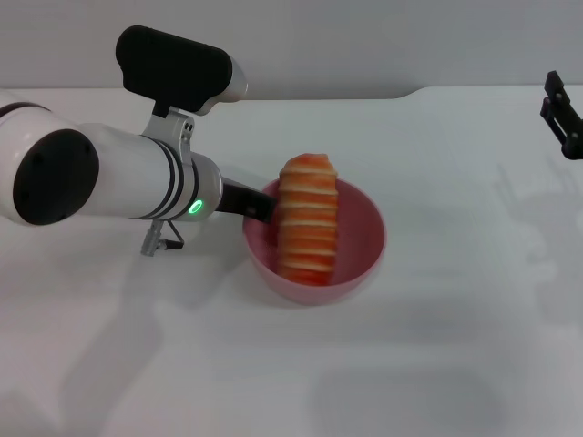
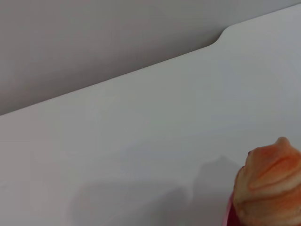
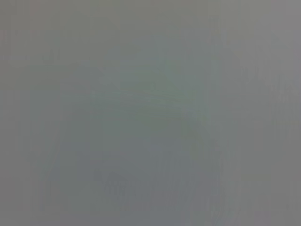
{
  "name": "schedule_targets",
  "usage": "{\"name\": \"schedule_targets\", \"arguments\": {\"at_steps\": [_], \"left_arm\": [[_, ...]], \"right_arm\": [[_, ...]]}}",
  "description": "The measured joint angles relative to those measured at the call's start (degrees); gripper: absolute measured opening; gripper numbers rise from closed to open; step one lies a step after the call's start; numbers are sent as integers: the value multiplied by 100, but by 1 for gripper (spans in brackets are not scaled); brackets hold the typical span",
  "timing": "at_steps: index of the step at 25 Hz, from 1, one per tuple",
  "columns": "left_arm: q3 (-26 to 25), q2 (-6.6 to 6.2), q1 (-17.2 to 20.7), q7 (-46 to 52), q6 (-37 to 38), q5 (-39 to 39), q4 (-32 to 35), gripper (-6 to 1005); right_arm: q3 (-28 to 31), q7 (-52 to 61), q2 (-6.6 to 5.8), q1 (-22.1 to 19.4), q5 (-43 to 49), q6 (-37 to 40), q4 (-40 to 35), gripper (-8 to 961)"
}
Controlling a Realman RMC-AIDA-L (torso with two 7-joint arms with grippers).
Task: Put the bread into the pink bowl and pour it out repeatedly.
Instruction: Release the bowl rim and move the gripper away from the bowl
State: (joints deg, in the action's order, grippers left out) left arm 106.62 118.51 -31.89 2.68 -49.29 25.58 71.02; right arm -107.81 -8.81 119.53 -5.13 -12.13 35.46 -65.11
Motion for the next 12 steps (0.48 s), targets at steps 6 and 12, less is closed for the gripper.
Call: {"name": "schedule_targets", "arguments": {"at_steps": [6, 12], "left_arm": [[-1, -9, 4, -31, 35, 1, -92, 117], [13, -22, 155, -83, 113, 3, 57, 138]], "right_arm": [[-3, -3, 0, 27, -26, -47, 19, 738], [-4, -5, 0, 62, -36, -167, 24, 738]]}}
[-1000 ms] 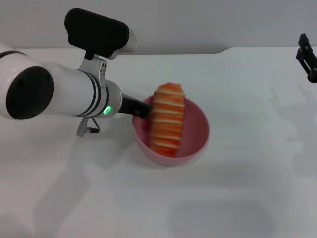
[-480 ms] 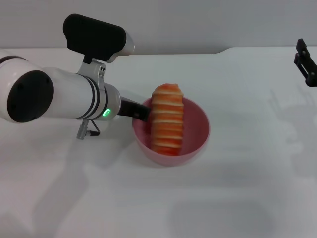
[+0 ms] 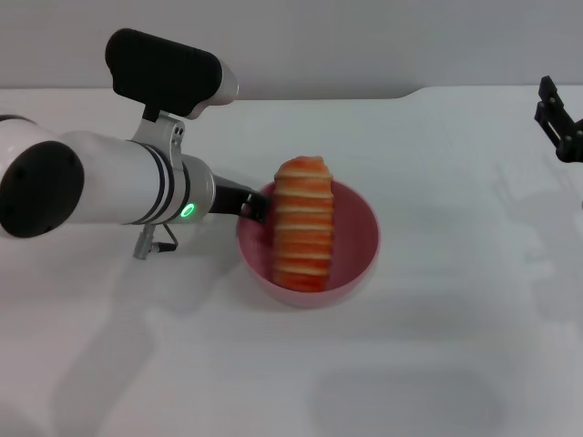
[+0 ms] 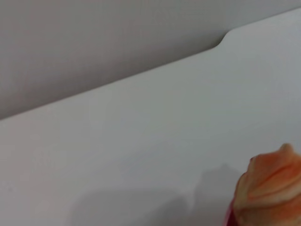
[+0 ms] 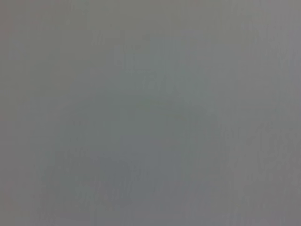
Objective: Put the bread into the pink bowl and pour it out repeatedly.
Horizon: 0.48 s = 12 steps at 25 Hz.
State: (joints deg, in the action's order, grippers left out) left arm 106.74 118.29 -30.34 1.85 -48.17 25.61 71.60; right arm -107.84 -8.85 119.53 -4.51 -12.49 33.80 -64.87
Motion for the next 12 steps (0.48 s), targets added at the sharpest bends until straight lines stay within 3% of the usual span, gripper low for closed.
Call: {"name": "schedule_targets", "arguments": {"at_steps": [4, 7, 8, 10, 11, 12], "left_arm": [[4, -5, 177, -125, 58, 2, 268, 153], [4, -5, 177, -125, 58, 2, 268, 319], [5, -9, 334, -358, 284, -36, 504, 374], [5, -9, 334, -358, 284, -36, 504, 407], [4, -13, 616, -625, 693, -79, 858, 424], [4, -13, 616, -625, 693, -79, 858, 440]], "right_arm": [[0, -2, 0, 2, 0, -8, -16, 738], [1, -2, 0, 7, 0, -37, -24, 738], [-1, -2, 0, 10, 0, -56, -29, 738], [-5, 1, 0, 14, 0, -90, -39, 738], [-5, 15, 0, 16, -1, -101, -39, 739], [-5, 27, -1, 19, -3, -103, -39, 739]]}}
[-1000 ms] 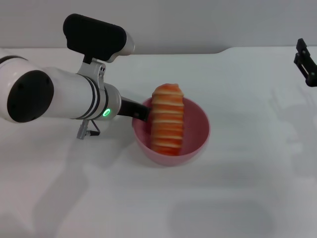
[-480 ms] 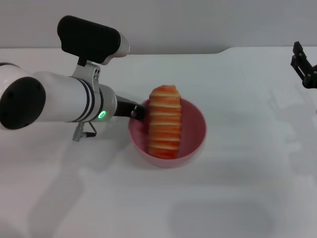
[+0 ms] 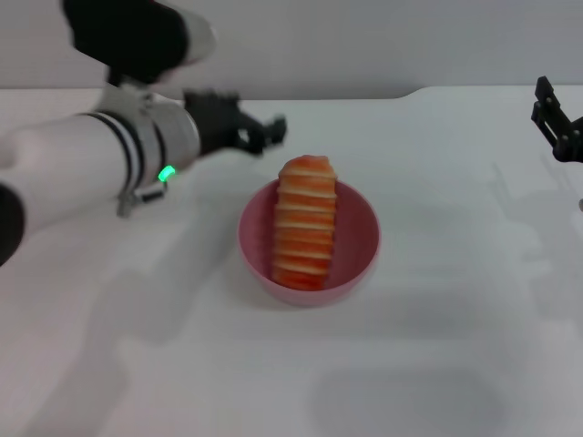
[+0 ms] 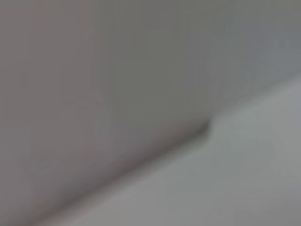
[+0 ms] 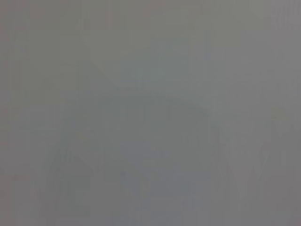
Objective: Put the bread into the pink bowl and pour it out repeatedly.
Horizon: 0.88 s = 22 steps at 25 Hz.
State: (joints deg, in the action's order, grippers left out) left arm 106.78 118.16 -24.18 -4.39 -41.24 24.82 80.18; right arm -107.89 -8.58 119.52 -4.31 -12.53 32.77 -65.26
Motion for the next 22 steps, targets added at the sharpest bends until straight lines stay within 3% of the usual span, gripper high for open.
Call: {"name": "schedule_targets", "arguments": {"at_steps": [1, 4, 5, 6, 7, 8, 10, 11, 12, 16, 21, 22], "left_arm": [[-4, -7, 379, -371, 730, -129, 341, 457], [-4, -7, 379, -371, 730, -129, 341, 506], [-17, -12, 821, -800, 1914, -284, 432, 523], [-35, -17, 1455, -1138, 4195, -354, -66, 667], [-14, -19, 1553, -1126, 4736, -338, -271, 810], [18, -20, 1629, -1115, 5202, -321, -478, 815], [47, -20, 1670, -1105, 5537, -312, -648, 824], [176, -17, 1685, -1060, 6430, -305, -1248, 828], [228, -9, 1667, -975, 6733, -302, -1558, 833], [345, 4, 1439, -179, 7443, -294, -2561, 851], [354, 22, 1063, 500, 8479, -289, -3866, 860], [354, 22, 1063, 500, 8479, -289, -3866, 860]], "right_arm": [[2, 5, -3, 2, -2, -1, 1, 739], [18, 11, -4, -6, -11, 21, 47, 739], [29, 13, -3, -17, -28, 41, 71, 739], [42, 15, -4, -28, -82, 81, 105, 739], [58, 21, -4, -37, -293, 174, 171, 739], [58, 21, -4, -37, -293, 174, 171, 739], [64, 27, -16, -16, -567, 410, 327, 739], [58, 26, -18, 3, -650, 553, 447, 739], [43, 25, -20, 26, -689, 734, 584, 739], [-61, 20, 7, 40, -769, 1319, 1005, 739], [-223, -37, -15, 150, -1527, 1707, 1500, 739], [-227, -38, -20, 165, -1628, 1745, 1568, 739]]}}
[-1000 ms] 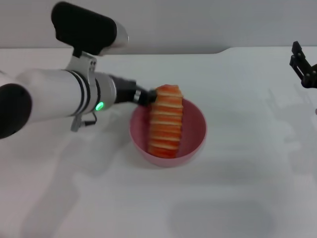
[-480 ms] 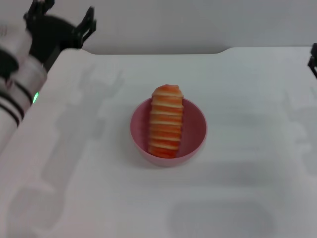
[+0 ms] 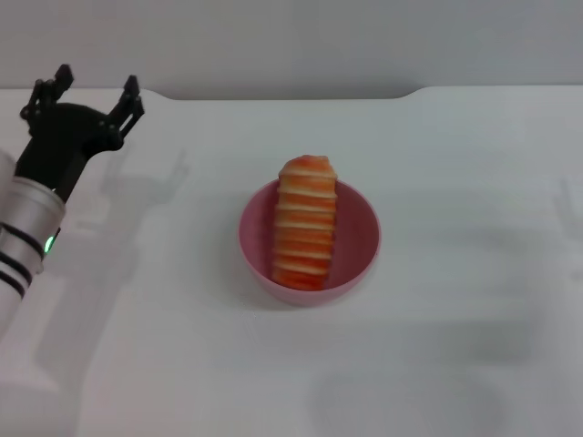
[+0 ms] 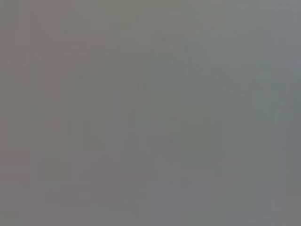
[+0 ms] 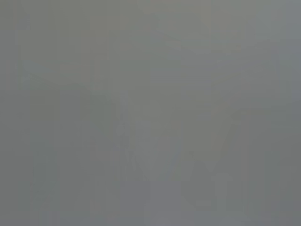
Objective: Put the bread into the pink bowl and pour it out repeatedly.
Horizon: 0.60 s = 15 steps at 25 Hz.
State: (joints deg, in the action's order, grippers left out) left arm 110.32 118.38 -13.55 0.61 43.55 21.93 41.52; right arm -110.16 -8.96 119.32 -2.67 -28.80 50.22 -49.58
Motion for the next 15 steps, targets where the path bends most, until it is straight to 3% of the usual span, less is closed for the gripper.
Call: {"name": "schedule_targets", "arguments": {"at_steps": [2, 7, 15], "left_arm": [[-62, 21, -90, 138, 376, 104, -445, 860], [-52, 31, -88, 18, 843, 366, -741, 859], [-3, 31, -258, -42, 620, 440, -951, 855]], "right_arm": [[30, -1, 8, -9, -117, 37, 73, 739], [64, -141, 21, -50, -455, 95, 134, 739], [25, -263, 7, -1, -521, 96, 238, 739]]}}
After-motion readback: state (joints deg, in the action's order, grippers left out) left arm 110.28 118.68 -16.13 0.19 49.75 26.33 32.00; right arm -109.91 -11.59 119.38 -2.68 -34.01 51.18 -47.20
